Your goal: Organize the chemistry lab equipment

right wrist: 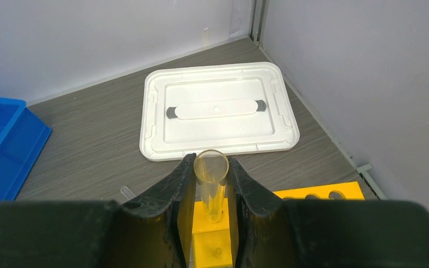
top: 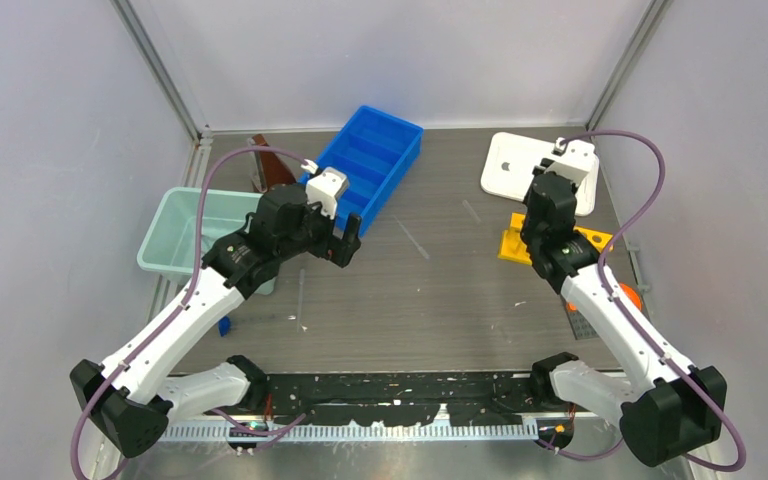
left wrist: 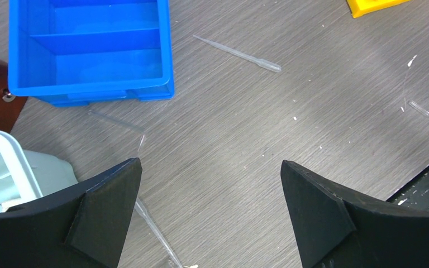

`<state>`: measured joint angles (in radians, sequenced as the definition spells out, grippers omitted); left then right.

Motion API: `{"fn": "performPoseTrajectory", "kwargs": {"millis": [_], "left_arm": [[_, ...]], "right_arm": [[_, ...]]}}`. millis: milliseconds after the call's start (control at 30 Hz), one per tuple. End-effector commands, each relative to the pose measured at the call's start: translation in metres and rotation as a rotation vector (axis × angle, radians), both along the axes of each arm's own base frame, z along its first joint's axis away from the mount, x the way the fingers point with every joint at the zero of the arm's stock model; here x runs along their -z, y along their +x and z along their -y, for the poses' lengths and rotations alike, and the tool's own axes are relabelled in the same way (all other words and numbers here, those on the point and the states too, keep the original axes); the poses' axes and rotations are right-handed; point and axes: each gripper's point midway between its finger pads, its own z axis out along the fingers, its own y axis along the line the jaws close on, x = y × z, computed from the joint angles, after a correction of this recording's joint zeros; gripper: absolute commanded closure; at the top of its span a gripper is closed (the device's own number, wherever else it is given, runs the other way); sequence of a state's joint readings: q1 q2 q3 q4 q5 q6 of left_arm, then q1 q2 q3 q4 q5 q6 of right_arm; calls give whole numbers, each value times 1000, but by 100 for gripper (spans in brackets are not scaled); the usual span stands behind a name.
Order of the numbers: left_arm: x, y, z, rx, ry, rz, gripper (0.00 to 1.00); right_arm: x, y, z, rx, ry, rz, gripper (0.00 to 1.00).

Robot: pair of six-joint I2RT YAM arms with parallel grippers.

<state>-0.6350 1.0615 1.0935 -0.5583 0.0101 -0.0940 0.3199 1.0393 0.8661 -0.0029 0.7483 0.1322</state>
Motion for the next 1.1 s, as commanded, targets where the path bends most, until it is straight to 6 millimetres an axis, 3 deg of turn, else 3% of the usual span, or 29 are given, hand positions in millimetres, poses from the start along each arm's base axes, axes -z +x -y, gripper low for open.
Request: {"fn": "performPoseTrajectory", "kwargs": {"millis": [0,367,1067], "left_arm": [[-10,4,-6,-28,3,58,0],[-11,4,-8,-29,6,66,0],[-12,4,-10,-32,14,77,0]], "right_arm": [[-19,10,-2,-3,45,82,79],[2,13,5,19,22,38,80],[48,21,1,11,33,-34,79]]}}
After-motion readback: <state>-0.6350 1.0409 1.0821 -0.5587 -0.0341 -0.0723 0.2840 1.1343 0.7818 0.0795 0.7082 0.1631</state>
